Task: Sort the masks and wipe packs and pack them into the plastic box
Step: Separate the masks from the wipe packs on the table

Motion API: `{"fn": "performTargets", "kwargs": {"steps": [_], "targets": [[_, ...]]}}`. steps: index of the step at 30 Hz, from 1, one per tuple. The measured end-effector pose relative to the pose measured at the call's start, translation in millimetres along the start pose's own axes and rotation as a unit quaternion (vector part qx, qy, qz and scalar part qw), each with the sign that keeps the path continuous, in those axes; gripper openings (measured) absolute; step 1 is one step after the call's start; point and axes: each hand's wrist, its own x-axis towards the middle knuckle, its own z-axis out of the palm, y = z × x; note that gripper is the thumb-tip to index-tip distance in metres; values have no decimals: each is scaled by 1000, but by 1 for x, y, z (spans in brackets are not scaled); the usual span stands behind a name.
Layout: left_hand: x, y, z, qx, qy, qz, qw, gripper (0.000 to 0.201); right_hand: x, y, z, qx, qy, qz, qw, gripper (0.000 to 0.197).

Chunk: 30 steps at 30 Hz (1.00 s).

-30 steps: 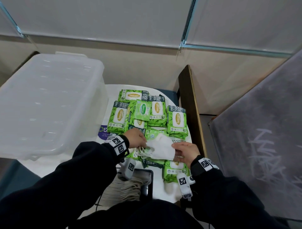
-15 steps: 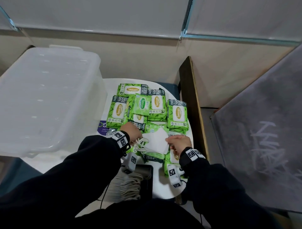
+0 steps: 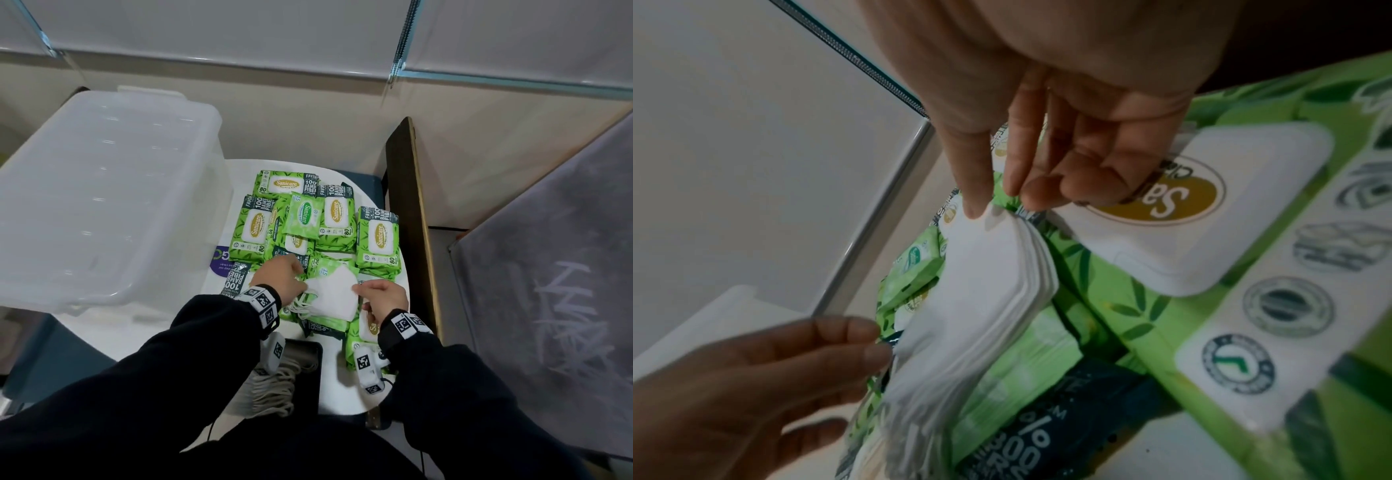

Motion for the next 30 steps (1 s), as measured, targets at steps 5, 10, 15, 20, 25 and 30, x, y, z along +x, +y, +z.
{"fn": "performTargets", "kwargs": {"steps": [5, 10, 15, 20, 25, 30], "targets": [[-11, 23, 21, 120, -100, 121, 980, 31, -1, -2, 4, -86, -7, -28, 996, 19], [-17, 22, 16, 108, -98, 123, 982, 34, 0, -5, 2, -114, -16, -42, 992, 18], [-39, -13, -58, -97, 21, 98, 990, 14, -11, -9, 3, -95, -16, -110, 989, 29], [-51, -87, -91, 40, -20, 56, 997, 30, -58, -21, 38, -84, -127, -149, 977, 13], [-50, -147, -78, 116, -112, 21, 987, 39, -95, -7, 88, -130, -176, -161, 963, 10], [-60, -181, -53, 232, -176, 79, 953, 51, -125, 5, 116, -125, -136, -161, 970, 10]]}}
